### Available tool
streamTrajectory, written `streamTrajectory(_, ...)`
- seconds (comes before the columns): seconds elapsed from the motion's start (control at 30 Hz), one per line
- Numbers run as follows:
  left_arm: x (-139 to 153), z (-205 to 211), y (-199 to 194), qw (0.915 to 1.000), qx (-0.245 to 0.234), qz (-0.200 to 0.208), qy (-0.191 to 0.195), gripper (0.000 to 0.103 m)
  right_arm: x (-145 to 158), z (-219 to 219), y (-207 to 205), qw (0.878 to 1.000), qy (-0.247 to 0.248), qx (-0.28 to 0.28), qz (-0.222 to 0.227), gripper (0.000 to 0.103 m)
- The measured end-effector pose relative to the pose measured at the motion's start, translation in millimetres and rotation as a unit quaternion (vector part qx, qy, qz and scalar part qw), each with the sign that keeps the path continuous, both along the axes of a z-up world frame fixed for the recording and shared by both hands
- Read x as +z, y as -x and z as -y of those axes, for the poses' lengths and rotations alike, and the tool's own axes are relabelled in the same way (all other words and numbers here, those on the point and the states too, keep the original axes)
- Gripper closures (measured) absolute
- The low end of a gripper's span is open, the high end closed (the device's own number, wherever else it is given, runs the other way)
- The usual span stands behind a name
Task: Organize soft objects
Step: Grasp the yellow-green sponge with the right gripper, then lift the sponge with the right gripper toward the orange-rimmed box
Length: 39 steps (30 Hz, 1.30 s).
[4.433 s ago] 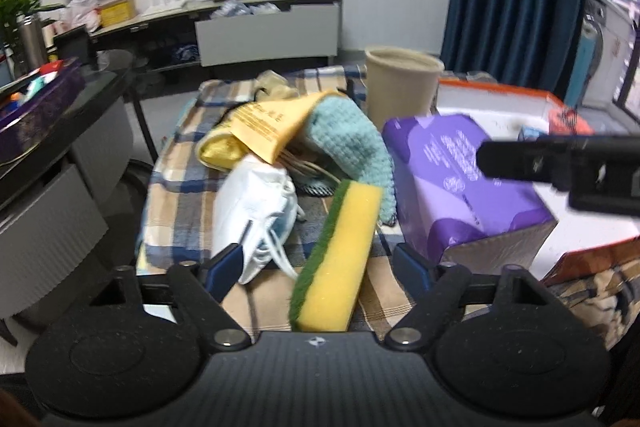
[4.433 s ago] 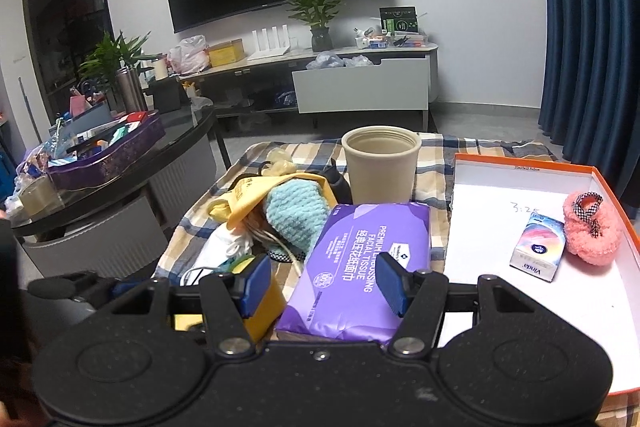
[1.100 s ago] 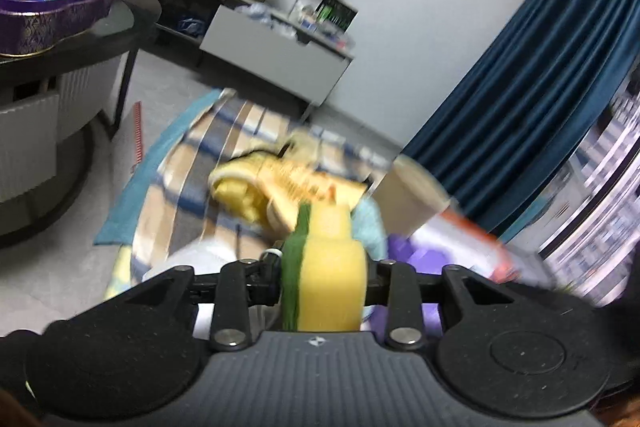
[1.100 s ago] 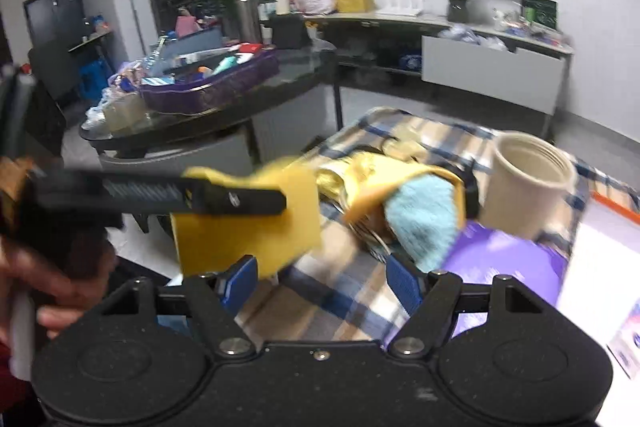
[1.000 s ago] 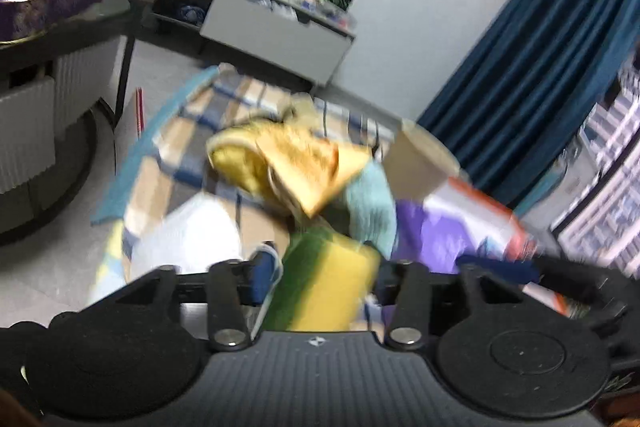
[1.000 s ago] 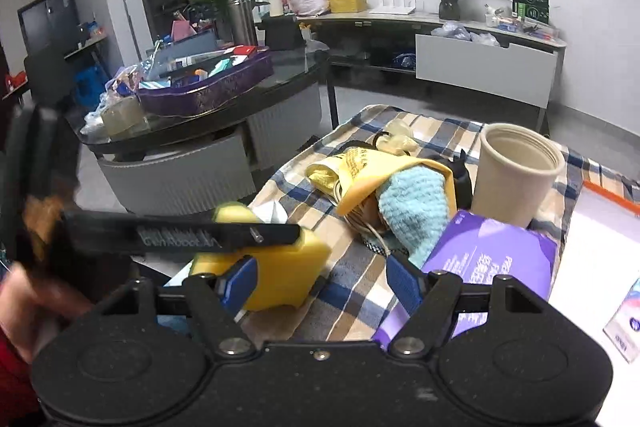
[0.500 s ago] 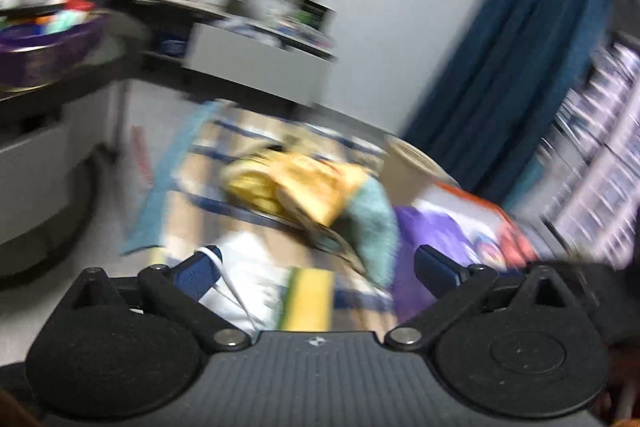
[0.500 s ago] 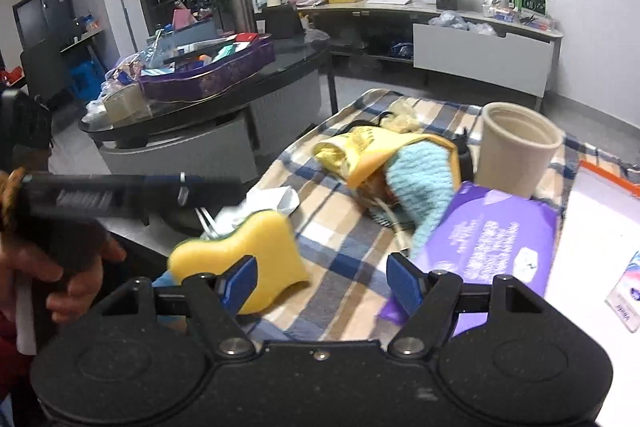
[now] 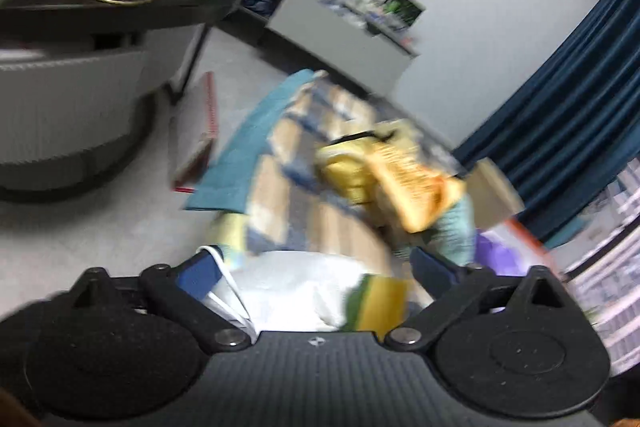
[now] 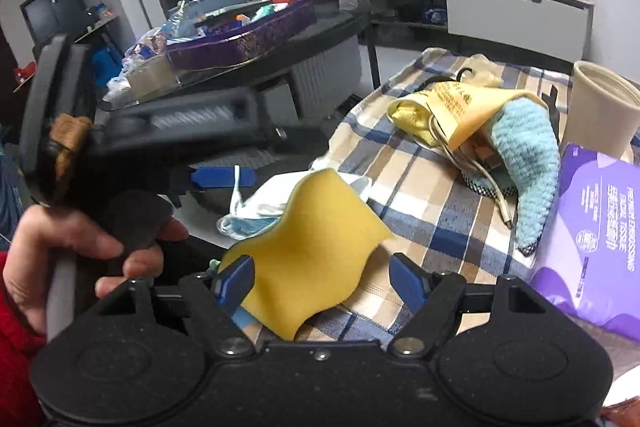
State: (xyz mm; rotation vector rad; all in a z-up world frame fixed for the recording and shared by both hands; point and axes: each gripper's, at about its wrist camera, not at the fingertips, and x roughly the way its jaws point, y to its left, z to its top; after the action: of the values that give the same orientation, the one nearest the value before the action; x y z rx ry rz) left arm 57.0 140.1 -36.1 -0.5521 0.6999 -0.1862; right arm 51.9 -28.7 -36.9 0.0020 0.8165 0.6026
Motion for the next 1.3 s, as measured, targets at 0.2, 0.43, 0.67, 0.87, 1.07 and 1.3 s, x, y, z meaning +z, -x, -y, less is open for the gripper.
streamTrajectory(0.2,5.2,-0.4,5.3,0.9994,-0.001,0.022,-0.027,0.02,-4.0,-2.2,-9.2,1.0,-0.024,-0.003,-0.016,0.015)
streamTrajectory(0.43,9.9,-6.7,11.9,0.998,0.017,0.061,0.01,0.038,-16.7,-30.2,-19.2,0.996,-0.024,-0.073,-0.05,0.01)
streamTrajectory(0.67,16.9,-3.5,15.0,0.9947,-0.01,0.093,0.042,0.048,-29.0,-30.9,-25.2,0.99,0.034,-0.131,-0.03,0.009)
streamTrajectory(0.87,15.9,0.6,13.2,0.995,-0.021,0.088,0.041,0.063,-33.4,-5.3,-31.0,0.986,0.003,-0.151,-0.074,0.009)
streamTrajectory(1.07,14.7,5.0,11.0,0.9944,-0.04,0.089,0.04,0.076,-25.5,5.6,-19.8,0.987,-0.028,-0.146,-0.053,0.032)
streamTrajectory(1.3,17.3,13.0,11.8,0.9937,-0.054,0.095,0.026,0.089,-3.2,22.6,-9.1,0.989,-0.045,-0.144,-0.005,0.05)
